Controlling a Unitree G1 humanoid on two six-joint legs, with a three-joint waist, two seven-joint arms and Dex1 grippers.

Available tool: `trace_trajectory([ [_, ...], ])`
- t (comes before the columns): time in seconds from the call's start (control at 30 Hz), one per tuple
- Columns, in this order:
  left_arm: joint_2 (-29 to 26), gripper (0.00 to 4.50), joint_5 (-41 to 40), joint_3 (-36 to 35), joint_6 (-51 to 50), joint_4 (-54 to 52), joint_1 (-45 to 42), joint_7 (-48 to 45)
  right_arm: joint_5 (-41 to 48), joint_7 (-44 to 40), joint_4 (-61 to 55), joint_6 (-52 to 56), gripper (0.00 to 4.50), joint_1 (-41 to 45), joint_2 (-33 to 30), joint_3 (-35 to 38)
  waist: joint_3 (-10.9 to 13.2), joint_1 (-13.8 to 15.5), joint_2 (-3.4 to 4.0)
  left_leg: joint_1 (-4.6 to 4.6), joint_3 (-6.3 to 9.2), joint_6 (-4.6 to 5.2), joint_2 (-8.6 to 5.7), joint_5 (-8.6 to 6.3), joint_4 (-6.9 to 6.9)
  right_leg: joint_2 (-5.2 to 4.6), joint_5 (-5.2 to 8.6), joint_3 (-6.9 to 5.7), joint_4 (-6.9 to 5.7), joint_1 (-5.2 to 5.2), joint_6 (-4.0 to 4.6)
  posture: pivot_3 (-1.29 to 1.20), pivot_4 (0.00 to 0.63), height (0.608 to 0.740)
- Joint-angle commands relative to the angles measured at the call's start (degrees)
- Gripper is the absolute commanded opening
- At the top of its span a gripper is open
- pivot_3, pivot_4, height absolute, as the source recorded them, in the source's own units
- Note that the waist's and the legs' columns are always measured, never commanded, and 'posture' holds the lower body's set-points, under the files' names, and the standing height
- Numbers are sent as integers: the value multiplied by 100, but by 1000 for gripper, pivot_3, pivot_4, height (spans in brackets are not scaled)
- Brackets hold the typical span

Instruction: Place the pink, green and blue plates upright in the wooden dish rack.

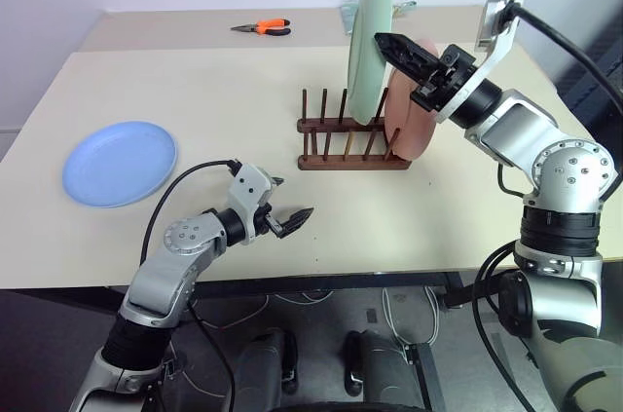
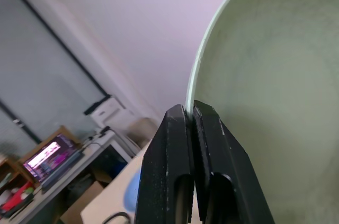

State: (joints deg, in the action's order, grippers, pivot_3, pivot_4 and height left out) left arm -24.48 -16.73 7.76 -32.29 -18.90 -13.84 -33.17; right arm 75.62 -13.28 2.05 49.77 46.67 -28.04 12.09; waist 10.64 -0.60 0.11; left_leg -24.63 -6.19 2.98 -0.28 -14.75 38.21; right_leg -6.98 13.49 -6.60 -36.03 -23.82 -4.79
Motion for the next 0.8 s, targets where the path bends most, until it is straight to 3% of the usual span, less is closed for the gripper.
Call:
trace_trajectory([
  [0.03,-5,4500,-26,-61,-7,-294,15,32,-164,-221,129,81,36,253,-18,122,0,-3,0,0,0,0,0,0,0,3,0,1,0,0,0,0,150,740],
  [0.17,-17,4500,-40,-73,-42,-319,24,53,-362,-342,368,249,36,362,-8,122,0,-4,0,0,-2,0,2,0,0,8,0,2,-2,-3,0,0,150,740],
  [0.2,-8,4500,-62,-85,-81,-322,24,68,-485,-378,372,244,591,394,-10,82,0,-4,0,0,-2,0,2,0,0,8,0,3,-2,-3,0,0,150,740],
  [0.27,38,4500,-147,-142,-163,-331,25,93,-910,-523,266,109,1260,446,-62,-90,0,-3,0,0,-3,0,2,0,0,8,0,3,-1,-3,0,0,150,740],
  [0.37,151,4500,-326,-317,-262,-360,-9,161,-2046,-981,-78,-550,2751,447,-270,-554,0,0,0,0,-4,0,2,0,0,9,0,5,-2,-6,-1,0,150,740],
  [0.53,510,4500,-549,-952,-334,-276,-255,724,-4209,-1540,-363,-2121,2751,482,-808,-1361,1,4,-1,-9,-7,-1,0,1,1,10,1,7,-4,-18,-3,0,150,740],
  [0.67,846,4500,-615,-1675,-212,-70,-572,1446,-5115,-1687,-387,-2782,2751,443,-975,-1484,0,2,-6,-11,-7,-5,2,3,2,13,0,8,-6,-20,-3,0,150,740],
  [0.73,1053,4500,-380,-2287,10,248,-908,2357,-5431,-1792,-404,-3185,2751,450,-1020,-1421,0,3,-7,-11,-7,-7,2,4,2,13,0,7,-6,-20,-4,0,150,740],
  [0.8,1153,4500,380,-2955,-183,686,-1378,4059,-5526,-2074,-616,-3448,3313,430,-1038,-1414,2,-2,-11,-10,-7,-9,3,6,2,15,0,6,-8,-20,-4,0,150,740],
])
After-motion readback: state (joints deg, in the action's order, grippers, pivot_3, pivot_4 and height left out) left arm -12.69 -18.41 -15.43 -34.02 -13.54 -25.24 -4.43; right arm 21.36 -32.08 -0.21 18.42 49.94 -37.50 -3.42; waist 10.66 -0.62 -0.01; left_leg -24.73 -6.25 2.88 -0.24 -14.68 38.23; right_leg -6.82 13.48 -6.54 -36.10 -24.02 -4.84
